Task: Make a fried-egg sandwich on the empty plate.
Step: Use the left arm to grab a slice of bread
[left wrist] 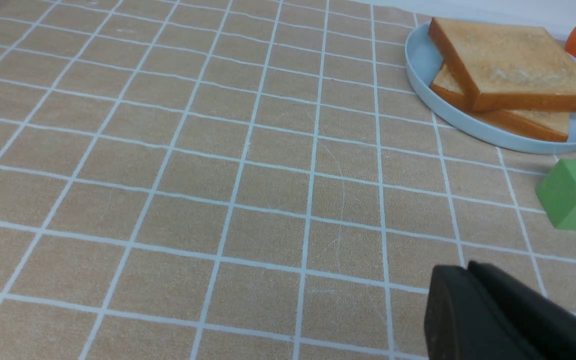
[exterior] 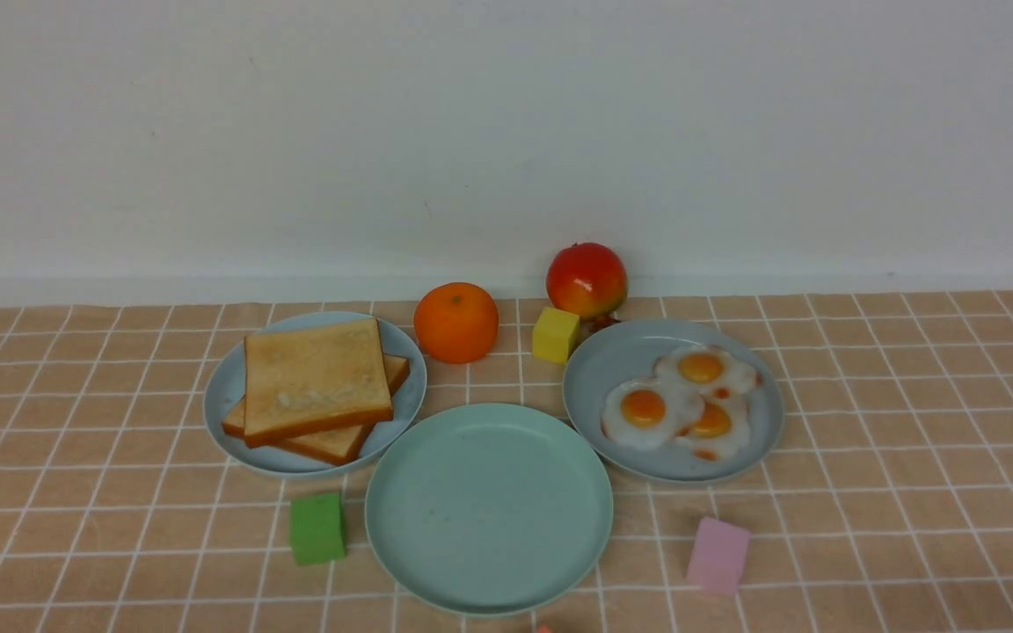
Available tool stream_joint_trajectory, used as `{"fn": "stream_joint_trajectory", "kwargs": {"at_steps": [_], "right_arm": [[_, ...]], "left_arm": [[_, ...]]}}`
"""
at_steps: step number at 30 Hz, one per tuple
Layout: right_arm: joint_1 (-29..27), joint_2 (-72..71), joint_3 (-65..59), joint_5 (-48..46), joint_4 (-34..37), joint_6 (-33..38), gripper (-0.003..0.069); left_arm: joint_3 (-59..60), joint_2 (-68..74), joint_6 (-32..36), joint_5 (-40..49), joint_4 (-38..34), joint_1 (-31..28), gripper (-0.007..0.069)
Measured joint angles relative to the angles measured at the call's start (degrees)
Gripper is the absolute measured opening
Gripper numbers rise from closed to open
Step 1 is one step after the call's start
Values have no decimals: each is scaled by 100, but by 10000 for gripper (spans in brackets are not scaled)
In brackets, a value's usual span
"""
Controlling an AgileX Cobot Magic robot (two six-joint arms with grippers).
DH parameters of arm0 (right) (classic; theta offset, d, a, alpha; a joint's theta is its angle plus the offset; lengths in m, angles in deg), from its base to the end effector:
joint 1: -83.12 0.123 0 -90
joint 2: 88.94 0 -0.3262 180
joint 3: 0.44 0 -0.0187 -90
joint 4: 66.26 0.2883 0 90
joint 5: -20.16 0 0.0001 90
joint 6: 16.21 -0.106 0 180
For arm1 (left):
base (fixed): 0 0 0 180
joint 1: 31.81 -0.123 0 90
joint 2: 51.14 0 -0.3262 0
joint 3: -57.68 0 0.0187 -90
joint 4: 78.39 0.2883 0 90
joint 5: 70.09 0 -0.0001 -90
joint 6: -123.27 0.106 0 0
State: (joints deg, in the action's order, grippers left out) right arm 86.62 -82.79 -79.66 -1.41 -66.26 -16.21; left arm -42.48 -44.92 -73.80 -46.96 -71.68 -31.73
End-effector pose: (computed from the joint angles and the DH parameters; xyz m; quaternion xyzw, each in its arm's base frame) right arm 0.0628 0.0038 0.1689 -0.0245 0.8032 0.0182 0.5950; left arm 0.0621 0.0048 0.1622 -0.0900 0.8093 -0.0369 0.5793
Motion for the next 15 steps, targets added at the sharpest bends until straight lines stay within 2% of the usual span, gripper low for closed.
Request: {"fn": "stream_joint_trajectory", "kwargs": {"at_steps": [10,15], "right_arm": [[0,0,0,0,-144,0,239],[0,0,-12,132,-256,0,239]], "left_arm": [[0,0,0,-46,95,0,29],[6,0,0,-507,-137,0,34]]}}
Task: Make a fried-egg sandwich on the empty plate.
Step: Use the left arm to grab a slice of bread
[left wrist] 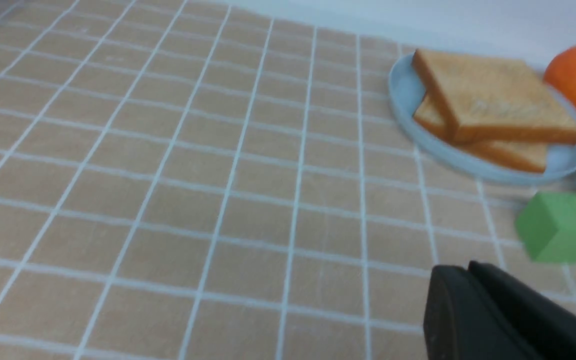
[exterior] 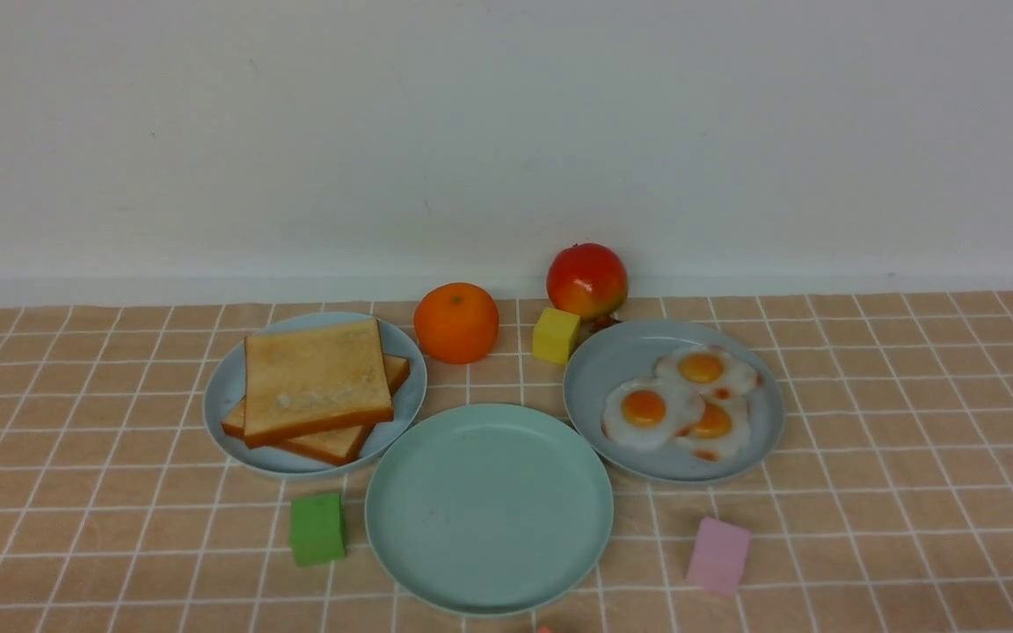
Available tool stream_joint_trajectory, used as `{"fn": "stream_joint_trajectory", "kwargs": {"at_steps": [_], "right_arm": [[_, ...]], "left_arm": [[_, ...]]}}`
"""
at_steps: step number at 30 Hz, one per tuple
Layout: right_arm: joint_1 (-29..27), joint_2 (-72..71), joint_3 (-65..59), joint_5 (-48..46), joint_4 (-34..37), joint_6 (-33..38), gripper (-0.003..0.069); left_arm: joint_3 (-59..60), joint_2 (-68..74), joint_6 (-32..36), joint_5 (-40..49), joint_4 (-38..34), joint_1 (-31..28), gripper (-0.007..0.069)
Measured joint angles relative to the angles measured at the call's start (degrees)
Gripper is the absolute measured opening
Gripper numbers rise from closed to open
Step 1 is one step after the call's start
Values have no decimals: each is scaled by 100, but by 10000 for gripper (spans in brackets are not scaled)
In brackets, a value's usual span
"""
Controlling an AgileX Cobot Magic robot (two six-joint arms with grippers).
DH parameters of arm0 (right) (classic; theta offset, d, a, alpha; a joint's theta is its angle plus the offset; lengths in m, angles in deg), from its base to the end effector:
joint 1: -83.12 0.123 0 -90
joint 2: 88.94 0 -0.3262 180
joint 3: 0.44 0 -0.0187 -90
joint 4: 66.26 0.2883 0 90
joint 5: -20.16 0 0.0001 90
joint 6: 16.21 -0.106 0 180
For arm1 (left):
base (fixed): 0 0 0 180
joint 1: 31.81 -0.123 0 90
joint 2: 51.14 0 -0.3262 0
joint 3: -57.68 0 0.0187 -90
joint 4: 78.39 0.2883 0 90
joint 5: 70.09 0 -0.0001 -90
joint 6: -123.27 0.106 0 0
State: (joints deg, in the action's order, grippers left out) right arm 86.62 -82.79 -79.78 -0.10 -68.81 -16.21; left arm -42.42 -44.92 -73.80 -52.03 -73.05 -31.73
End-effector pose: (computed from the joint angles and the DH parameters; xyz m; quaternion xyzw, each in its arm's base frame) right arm 0.0636 0.0022 0.1704 -0.0363 0.7964 -0.0003 0.6037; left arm 0.0648 0.0030 0.1706 -0.0906 0.7833 -0.0533 0.6127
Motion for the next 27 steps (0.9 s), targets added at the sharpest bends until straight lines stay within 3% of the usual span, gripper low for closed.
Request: {"fn": "stream_joint_trajectory", "kwargs": {"at_steps": [8,18,22,27], "right_arm": [[0,0,-33,1073,328,-58,239],[0,0,-33,1621,477,-122,239],[0,0,-33,1843,690,-372,239],[0,0,-33,3385,1127,-1069,239]], "left_arm": [[5,0,0,-1662,-34,0,38],[5,0,0,-1966,-34,0,39],[5,0,-599,-2417,-362,0,43],[5,0,-1909,-3850,-979,0,50]]}}
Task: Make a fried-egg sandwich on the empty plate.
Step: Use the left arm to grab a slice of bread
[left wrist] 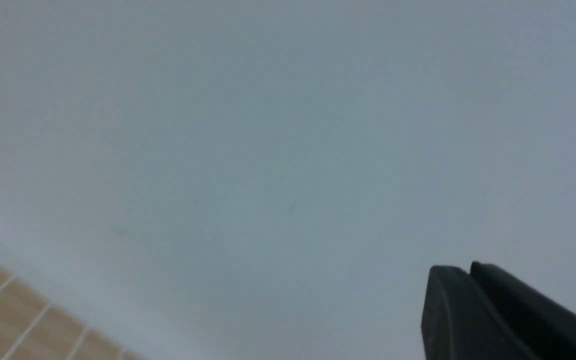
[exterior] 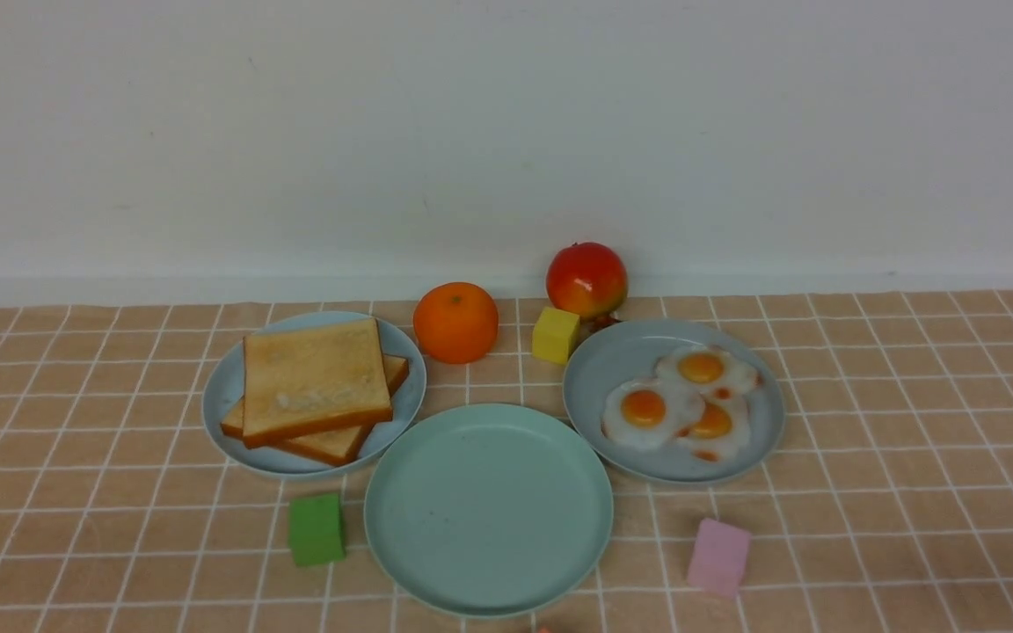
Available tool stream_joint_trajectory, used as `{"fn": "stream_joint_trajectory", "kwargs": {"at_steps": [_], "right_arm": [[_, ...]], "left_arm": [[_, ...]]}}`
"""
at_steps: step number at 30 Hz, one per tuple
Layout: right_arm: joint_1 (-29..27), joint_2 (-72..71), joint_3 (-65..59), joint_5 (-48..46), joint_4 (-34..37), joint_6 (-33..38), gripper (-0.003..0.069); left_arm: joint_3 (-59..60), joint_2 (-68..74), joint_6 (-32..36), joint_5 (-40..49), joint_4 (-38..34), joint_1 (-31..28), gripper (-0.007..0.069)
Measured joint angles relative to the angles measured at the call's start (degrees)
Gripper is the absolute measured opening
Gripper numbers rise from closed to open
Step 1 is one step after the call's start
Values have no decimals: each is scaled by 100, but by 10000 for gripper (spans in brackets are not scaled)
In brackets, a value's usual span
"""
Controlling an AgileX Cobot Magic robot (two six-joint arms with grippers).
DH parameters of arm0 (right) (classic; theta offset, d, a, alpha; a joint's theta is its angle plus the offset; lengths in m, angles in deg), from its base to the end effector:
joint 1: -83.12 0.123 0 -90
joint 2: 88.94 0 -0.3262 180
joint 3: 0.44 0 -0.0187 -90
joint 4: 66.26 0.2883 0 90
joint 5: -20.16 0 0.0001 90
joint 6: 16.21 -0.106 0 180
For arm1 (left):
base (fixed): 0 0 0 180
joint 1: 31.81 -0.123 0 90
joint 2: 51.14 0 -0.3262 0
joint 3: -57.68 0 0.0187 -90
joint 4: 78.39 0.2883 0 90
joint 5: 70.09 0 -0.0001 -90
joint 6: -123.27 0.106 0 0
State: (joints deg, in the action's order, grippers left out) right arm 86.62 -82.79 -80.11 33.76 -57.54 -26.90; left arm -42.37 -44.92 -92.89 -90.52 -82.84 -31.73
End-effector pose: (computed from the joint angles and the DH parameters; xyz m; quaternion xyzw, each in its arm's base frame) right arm 0.0629 0.0001 0.2296 0.0947 0.5828 0.1483 0.7933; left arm 0.0588 0.0028 0.2396 -0.1975 0.5060 -0.2831 0.7904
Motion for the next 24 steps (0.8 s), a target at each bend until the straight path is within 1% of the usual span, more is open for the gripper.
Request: {"fn": "stream_joint_trajectory", "kwargs": {"at_steps": [2,3,4,7,10,11,12,14,18,19,20,21,22,23,24], "right_arm": [[0,0,137,298,60,-75,239],[0,5,254,310,83,-95,239],[0,19,366,312,105,-106,239],[0,389,1279,240,189,-126,239],[0,1057,2318,73,203,-126,239],[0,1113,2395,35,203,-126,239],[0,1516,2946,-121,203,-126,239],[0,2104,3703,-586,203,-126,239],[0,3211,4763,-2049,182,-126,239],[0,3325,4833,-2285,156,-126,239],[0,3799,5050,-2832,15,-114,239],[0,3981,5093,-3127,-75,-82,239],[0,4065,5103,-3183,-115,-66,239],[0,4331,5105,-3537,-258,-23,239],[0,4403,5105,-3640,-286,-18,239]], "left_arm": [[-32,0,-186,-489,-53,0,50],[-134,0,-241,-558,-64,0,51],[-263,0,-256,-563,-68,0,52],[-1051,46,-302,-394,-87,0,56],[-2074,505,-315,-209,-87,0,58],[-2142,605,-321,-163,-87,0,59],[-2643,915,-321,49,-87,0,60],[-3282,1414,-321,656,-81,0,64],[-4354,2626,-321,2785,-1,0,71],[-4427,2756,-321,2989,14,0,71],[-4657,3274,-321,3701,104,0,71],[-4718,3587,-276,4059,200,0,71],[-4725,3647,-263,4122,221,0,72],[-4746,4045,-124,4520,445,0,74],[-4746,4152,-75,4617,514,0,74]]}}
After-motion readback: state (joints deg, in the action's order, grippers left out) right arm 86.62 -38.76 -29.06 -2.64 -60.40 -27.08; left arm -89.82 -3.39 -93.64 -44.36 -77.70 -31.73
